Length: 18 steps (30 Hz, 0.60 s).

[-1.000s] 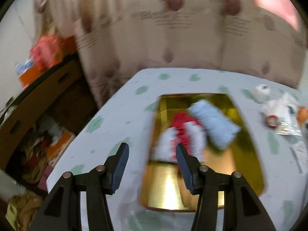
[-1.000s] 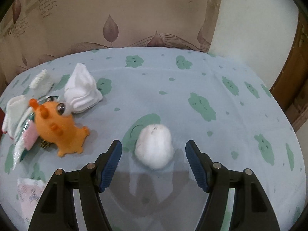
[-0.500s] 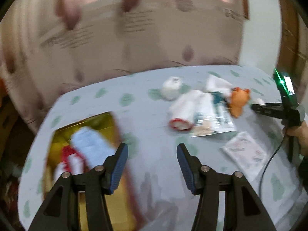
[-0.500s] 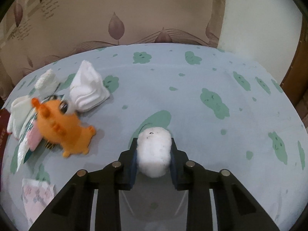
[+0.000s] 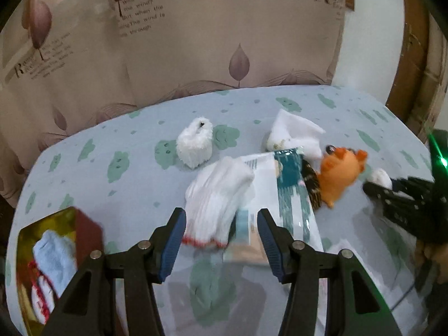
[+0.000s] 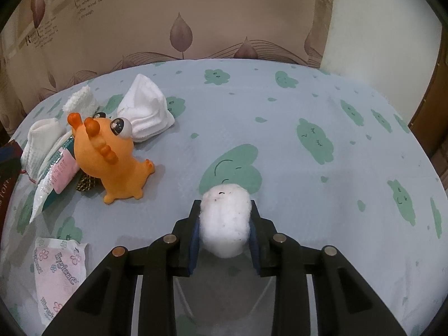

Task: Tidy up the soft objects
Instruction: 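Grasp the white cotton ball with the right tool while the left tool grasps the white sock, then carry the white sock with the left tool into the tin and release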

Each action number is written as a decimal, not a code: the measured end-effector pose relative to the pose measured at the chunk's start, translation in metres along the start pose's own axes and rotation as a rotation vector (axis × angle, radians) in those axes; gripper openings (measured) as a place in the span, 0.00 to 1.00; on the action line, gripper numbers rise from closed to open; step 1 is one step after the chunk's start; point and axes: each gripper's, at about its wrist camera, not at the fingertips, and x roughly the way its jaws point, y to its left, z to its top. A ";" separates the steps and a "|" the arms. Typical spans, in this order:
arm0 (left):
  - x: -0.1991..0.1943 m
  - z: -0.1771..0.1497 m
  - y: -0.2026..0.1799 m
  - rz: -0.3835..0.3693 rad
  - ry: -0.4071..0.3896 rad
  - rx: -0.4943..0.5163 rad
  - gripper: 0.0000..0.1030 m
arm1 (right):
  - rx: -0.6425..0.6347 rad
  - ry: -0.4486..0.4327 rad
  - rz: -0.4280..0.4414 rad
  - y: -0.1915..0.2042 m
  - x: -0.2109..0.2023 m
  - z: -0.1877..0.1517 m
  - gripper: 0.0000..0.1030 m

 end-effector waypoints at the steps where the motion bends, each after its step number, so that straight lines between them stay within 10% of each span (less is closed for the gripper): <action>1: 0.006 0.004 0.001 -0.004 0.007 -0.012 0.52 | -0.002 0.000 -0.002 0.000 0.000 0.000 0.28; 11: 0.051 0.018 0.025 -0.023 0.064 -0.150 0.52 | -0.011 0.001 -0.009 0.002 0.000 0.000 0.29; 14: 0.054 0.019 0.031 -0.052 0.077 -0.200 0.25 | -0.013 0.001 -0.010 0.002 0.000 0.000 0.29; 18: 0.052 0.018 0.030 -0.058 0.085 -0.198 0.19 | -0.012 0.001 -0.009 0.003 0.000 0.000 0.29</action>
